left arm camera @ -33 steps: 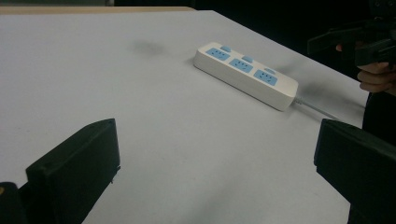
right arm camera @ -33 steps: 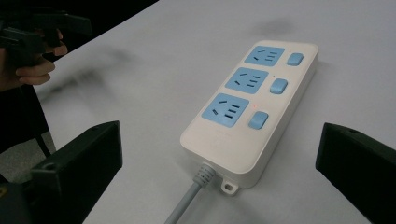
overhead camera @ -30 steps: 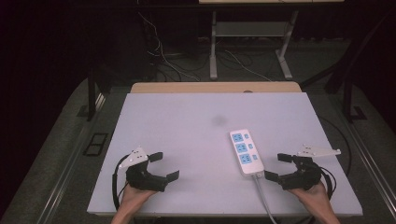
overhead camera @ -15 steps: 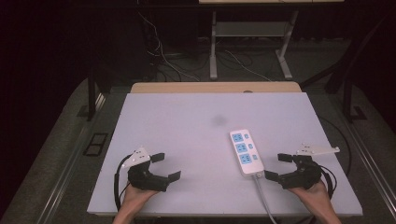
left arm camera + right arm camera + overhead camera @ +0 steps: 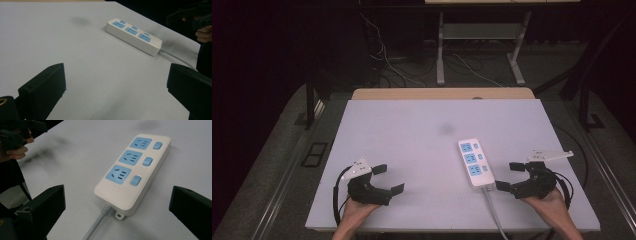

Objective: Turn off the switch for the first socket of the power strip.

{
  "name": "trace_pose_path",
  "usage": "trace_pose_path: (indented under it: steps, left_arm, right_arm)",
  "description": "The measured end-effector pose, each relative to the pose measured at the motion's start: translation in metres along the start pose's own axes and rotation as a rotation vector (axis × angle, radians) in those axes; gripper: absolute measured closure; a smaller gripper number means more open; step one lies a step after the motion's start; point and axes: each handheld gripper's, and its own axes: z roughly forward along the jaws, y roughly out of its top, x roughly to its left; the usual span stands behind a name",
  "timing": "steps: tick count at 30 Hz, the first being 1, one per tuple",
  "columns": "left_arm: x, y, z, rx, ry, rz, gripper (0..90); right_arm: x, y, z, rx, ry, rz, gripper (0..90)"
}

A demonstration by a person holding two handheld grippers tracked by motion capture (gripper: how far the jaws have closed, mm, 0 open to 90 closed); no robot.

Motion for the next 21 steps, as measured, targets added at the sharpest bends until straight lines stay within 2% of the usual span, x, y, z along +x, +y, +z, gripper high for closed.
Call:
trace_pose_path:
  steps: [9,21]
  left_arm:
    - [0.001,0.000,-0.001,0.003,-0.004,-0.005,0.6]
    - [0.002,0.000,-0.001,0.000,-0.001,-0.010,0.6]
  right_arm:
    - [0.000,0.013,0.002,0.034,0.000,-0.029,0.4]
    - [-0.004,0.042,0.004,0.088,-0.007,-0.074,0.4]
